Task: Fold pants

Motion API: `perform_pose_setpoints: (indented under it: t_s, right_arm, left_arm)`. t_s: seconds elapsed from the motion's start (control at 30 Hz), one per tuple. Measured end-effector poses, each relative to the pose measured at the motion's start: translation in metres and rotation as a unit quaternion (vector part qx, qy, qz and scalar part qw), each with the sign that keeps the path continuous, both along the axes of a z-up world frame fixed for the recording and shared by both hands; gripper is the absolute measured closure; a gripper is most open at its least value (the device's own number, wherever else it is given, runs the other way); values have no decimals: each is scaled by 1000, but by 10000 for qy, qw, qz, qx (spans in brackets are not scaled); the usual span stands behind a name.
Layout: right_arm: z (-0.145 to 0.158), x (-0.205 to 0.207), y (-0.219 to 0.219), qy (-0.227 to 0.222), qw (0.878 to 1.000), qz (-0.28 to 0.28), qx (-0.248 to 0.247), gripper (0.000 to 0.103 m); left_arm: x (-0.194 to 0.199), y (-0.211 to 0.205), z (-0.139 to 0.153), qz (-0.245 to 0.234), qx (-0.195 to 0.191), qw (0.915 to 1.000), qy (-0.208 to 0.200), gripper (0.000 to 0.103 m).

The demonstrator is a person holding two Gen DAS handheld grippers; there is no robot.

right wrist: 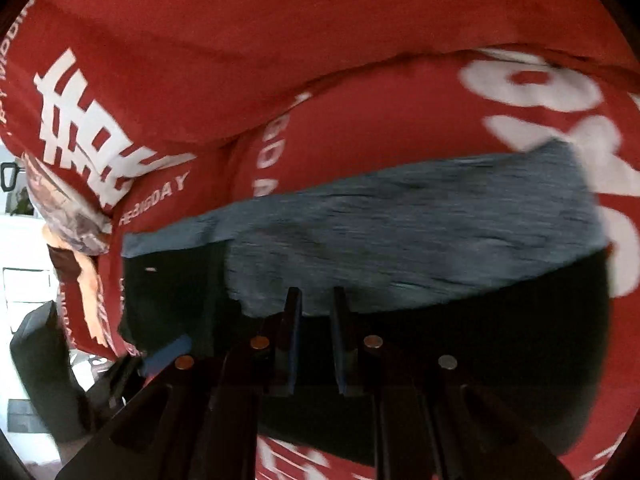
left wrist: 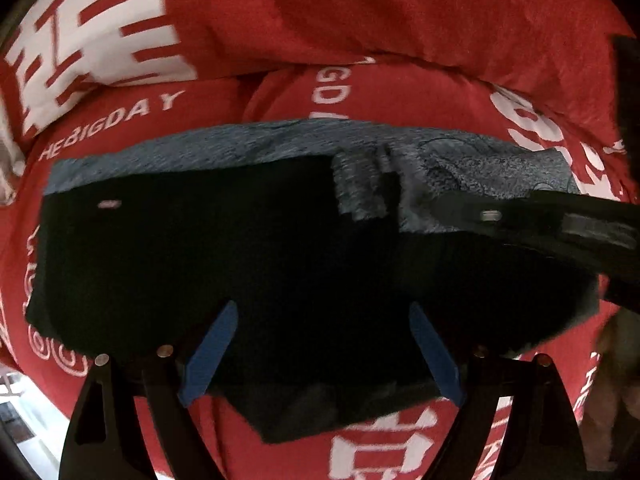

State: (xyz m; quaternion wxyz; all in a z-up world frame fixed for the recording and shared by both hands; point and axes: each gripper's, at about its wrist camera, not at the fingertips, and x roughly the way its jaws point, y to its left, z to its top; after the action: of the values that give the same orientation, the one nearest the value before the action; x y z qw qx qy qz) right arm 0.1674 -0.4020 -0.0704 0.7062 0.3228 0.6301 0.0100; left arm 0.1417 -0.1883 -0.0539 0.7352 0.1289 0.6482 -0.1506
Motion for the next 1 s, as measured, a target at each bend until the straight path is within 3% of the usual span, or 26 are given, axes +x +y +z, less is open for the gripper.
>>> perform_pose_setpoints:
  t_s: [0.07,0.23,0.33,0.4,0.47,0.67,0.83,1.0]
  right_arm:
    - [-5,5,16,119,9998,132,-30,87]
    - [14,-10,49,306,9964,795,-32,82]
    - [33,-29,55,381,9959,787,-238,81]
    - [45,-44,56,481,9967,619,-227,71]
    - [56,-59,55,574,9965,530,-289,55]
    - [90,-99,56,927,9938,314,-535,52]
    - [127,-108,61,869,9914,304,-930,35]
    - [145,-112,70,922,9849,546,-1360,26]
  left_arm:
    - [-3,18,4,64,72,10000,5,15]
    - [-14,64,10,230,277,9993,106,15]
    - [-22,88,14,381,394,9983,211,15]
    - [-29,102,18,405,481,9976,300,15]
    - [-37,111,21,376,549,9970,399,15]
    - [-58,123,30,28,815,9947,625,15]
    - [-66,118,59,-335,656,9954,608,15]
    - [-63,114,86,-503,484,9964,483,15]
